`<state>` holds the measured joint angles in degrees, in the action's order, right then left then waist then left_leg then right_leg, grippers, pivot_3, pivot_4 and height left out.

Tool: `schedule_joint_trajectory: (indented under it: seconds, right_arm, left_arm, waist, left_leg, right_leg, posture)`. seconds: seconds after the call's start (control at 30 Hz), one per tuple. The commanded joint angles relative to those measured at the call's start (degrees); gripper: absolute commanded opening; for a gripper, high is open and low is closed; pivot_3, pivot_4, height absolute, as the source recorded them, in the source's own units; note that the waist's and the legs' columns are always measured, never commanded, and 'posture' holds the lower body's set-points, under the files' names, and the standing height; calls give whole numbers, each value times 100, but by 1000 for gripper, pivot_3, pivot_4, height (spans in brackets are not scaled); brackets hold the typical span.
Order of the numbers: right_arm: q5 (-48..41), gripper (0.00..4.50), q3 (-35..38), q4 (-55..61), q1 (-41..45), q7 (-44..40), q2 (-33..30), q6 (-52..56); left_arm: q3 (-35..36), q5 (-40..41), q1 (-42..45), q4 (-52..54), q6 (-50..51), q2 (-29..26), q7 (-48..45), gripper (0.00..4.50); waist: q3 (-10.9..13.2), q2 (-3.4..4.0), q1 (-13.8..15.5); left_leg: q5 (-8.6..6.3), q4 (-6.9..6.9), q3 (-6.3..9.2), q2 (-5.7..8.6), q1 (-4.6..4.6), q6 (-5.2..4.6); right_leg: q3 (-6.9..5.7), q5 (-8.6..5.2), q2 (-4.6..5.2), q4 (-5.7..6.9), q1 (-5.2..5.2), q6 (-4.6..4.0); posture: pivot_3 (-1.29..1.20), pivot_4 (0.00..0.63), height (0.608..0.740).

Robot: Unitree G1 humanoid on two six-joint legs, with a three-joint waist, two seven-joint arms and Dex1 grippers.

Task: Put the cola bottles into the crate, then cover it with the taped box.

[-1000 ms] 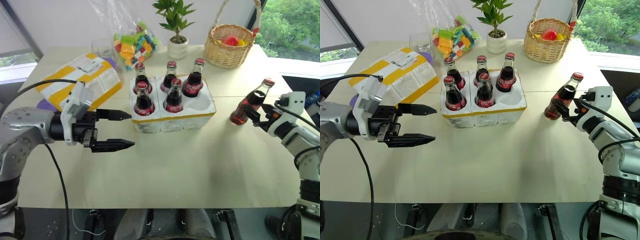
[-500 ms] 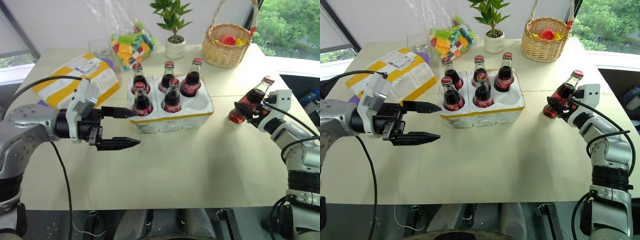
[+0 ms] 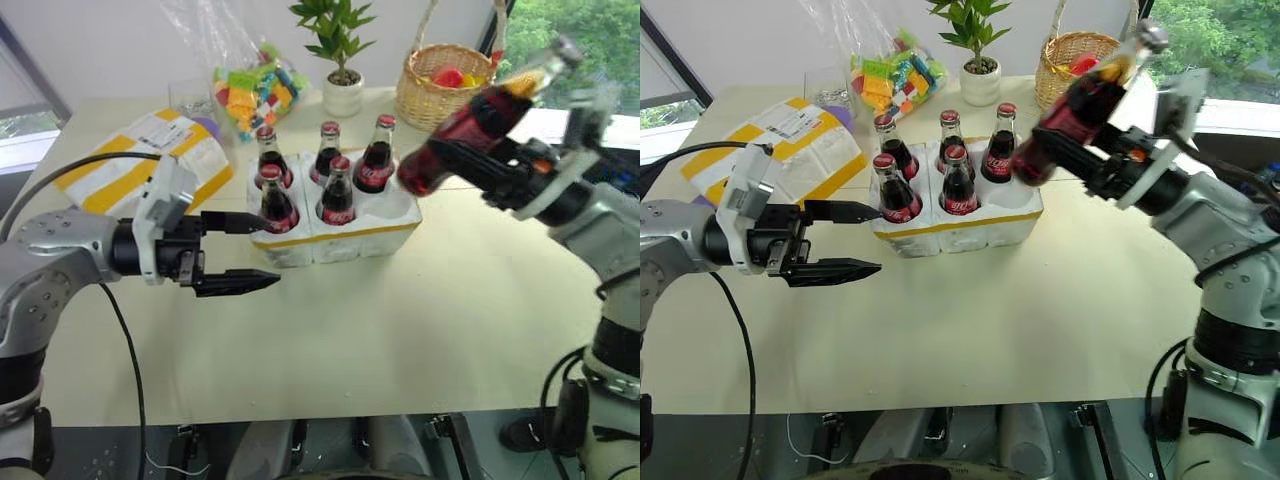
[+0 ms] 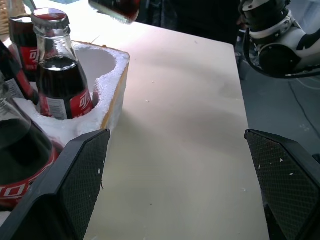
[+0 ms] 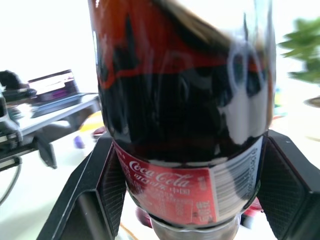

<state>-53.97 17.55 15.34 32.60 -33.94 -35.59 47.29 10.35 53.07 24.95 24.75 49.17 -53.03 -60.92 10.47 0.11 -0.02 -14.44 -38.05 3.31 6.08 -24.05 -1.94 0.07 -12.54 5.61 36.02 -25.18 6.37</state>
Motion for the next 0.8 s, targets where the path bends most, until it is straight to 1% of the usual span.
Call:
schedule_joint_trajectory:
  seconds: [0.03,0.13,0.23,0.4,0.53,0.57,0.6,0.63,0.7,0.8]
  right_arm:
    - [507,2845,-306,-291,243,-6,72,-369]
    - [1022,2845,-653,-735,307,-53,118,-603]
    - [1298,2845,-835,-1110,350,-180,181,-750]
    - [1850,2845,-1258,-1481,257,-523,164,-1043]
    - [2108,2845,-1497,-1608,191,-729,213,-1093]
    - [2165,3914,-1524,-1629,204,-738,231,-1096]
    - [2236,4303,-1550,-1629,213,-759,229,-1129]
    - [2296,4412,-1564,-1585,210,-783,211,-1167]
    - [2275,4412,-1475,-1424,185,-838,121,-1147]
    - [2009,4412,-1177,-1107,120,-906,-32,-890]
  left_arm:
    - [209,31,-16,57,-116,1,96,4500]
    - [285,50,-70,71,-128,-4,155,4500]
    - [356,58,-163,115,-145,3,223,4500]
    - [434,90,-313,191,-183,18,319,4500]
    - [448,77,-382,209,-229,17,362,4500]
    - [444,55,-388,196,-249,13,377,4500]
    - [445,1,-403,186,-284,4,405,4500]
    - [456,-57,-421,167,-318,-2,443,4500]
    - [467,-357,-525,143,-489,-38,573,4500]
    - [581,-834,-670,-12,-708,-28,986,4500]
  waist:
    - [1,1,41]
    - [1,2,73]
    - [1,2,59]
    - [2,2,61]
    - [1,2,56]
    - [1,2,55]
    - [1,1,54]
    - [1,1,53]
    - [0,1,55]
    - [1,1,67]
  left_leg:
    - [0,-1,-1,1,0,0]
    - [10,0,-1,1,-3,18]
    - [15,1,-2,0,-6,27]
    - [15,3,-2,-1,-7,27]
    - [15,2,-2,0,-7,27]
    - [15,2,-2,-1,-6,27]
    - [15,2,-2,-1,-6,27]
    - [15,2,-2,-1,-1,26]
    - [10,2,-2,-1,2,19]
    - [8,3,-2,-1,3,15]
  right_leg:
    - [0,0,0,0,-1,0]
    - [0,0,0,1,-6,0]
    - [0,0,-1,1,-11,0]
    - [0,0,-2,1,-12,0]
    - [0,0,-2,1,-11,0]
    - [0,0,-3,1,-11,0]
    - [0,0,-3,1,-11,0]
    - [0,0,-3,2,-6,0]
    - [0,0,-2,1,-2,0]
    - [0,0,-2,2,-3,0]
  posture:
    - [0,150,732]
    - [0,150,732]
    - [0,150,732]
    - [0,150,732]
    - [0,150,732]
    - [0,150,732]
    - [0,150,732]
    - [0,150,732]
    - [0,150,732]
    - [0,150,732]
